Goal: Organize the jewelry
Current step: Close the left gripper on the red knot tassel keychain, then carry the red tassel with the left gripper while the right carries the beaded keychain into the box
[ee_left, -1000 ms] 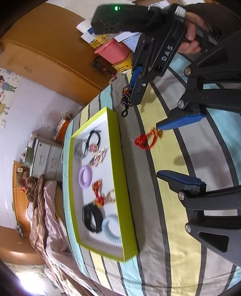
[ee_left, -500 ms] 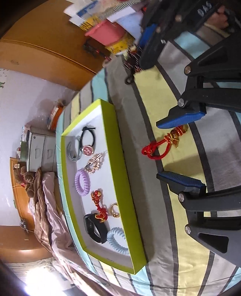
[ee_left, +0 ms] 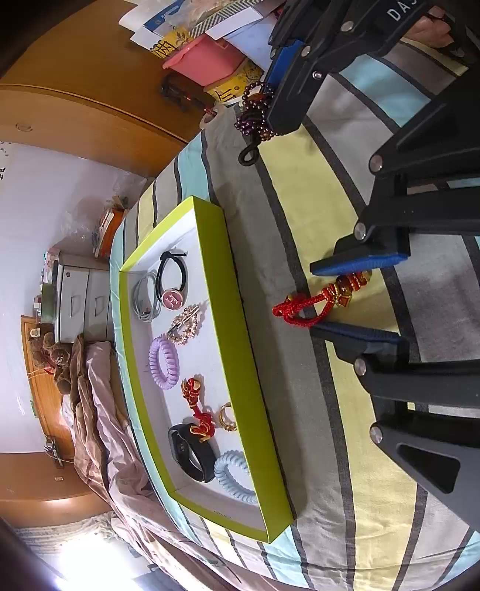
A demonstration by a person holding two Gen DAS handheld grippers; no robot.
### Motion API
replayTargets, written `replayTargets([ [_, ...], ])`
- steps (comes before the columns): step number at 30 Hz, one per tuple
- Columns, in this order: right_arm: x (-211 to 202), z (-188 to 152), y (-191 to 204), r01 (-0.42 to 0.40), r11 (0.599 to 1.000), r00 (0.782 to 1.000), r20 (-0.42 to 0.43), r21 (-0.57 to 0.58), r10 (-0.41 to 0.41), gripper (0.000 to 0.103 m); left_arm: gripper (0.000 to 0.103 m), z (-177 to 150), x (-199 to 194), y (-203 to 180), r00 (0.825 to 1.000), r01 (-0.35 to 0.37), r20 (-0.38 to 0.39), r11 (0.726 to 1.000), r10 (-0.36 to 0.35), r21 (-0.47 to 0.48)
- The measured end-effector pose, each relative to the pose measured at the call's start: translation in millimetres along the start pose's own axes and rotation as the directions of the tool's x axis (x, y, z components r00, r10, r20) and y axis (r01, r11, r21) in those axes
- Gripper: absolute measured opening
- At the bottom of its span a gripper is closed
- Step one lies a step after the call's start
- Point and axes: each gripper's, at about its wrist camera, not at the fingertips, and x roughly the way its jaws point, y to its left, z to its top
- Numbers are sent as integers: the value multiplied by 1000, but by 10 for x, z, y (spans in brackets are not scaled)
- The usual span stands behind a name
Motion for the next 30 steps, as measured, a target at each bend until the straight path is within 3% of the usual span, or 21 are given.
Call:
replayTargets([
  [2, -3, -8, -15, 6, 1000, 1000, -1, 6, -6, 21, 15, -10, -10, 22, 1000, 7, 3, 1000, -7, -8],
  [5, -16, -15, -32, 8, 1000, 1000, 1, 20, -8, 21, 12, -16, -17, 43, 1000, 10, 4, 1000, -9, -12],
  [30, -121, 29, 137, 22, 1000, 999, 30, 22, -23, 21, 9, -55, -484, 353, 994, 42, 105, 998, -36, -51],
])
